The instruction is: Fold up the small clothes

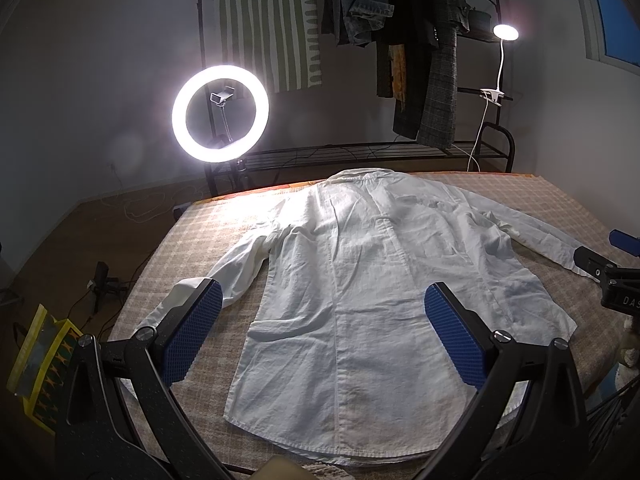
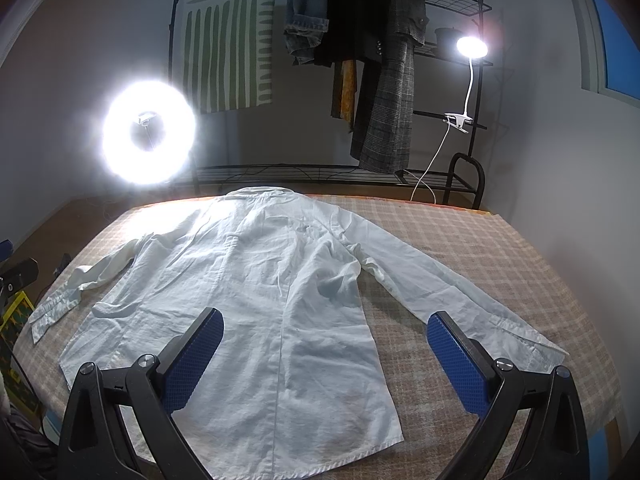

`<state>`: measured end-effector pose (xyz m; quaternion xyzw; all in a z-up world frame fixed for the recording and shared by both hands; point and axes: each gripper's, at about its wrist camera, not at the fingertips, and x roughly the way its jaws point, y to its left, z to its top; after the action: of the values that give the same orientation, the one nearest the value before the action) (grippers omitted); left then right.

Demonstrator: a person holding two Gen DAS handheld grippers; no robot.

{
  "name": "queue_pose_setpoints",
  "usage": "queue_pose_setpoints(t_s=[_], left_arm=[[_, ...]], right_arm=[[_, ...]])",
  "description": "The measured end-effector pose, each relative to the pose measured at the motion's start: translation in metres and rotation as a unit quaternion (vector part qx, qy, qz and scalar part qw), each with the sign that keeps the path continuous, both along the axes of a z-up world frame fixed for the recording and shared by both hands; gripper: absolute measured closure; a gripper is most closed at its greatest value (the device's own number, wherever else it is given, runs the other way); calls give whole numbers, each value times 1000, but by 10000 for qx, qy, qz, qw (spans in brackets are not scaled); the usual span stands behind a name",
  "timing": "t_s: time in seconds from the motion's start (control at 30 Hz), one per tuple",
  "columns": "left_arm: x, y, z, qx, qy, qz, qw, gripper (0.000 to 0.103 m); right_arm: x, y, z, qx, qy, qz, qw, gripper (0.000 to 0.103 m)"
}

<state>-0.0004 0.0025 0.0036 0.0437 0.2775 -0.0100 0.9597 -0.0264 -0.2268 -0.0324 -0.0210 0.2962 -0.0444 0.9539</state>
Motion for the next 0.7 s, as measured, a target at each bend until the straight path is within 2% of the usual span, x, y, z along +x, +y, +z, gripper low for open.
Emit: queue_pose_setpoints(t_s=[0.47, 0.7], left_arm=[[5, 4, 1, 61, 29, 135, 9999, 0], [14, 26, -5, 94, 85, 408, 9991, 0]], right_arm=[[6, 18, 10, 18, -34, 110, 9999, 0], [10, 24, 10, 97, -15, 260, 9996, 0]])
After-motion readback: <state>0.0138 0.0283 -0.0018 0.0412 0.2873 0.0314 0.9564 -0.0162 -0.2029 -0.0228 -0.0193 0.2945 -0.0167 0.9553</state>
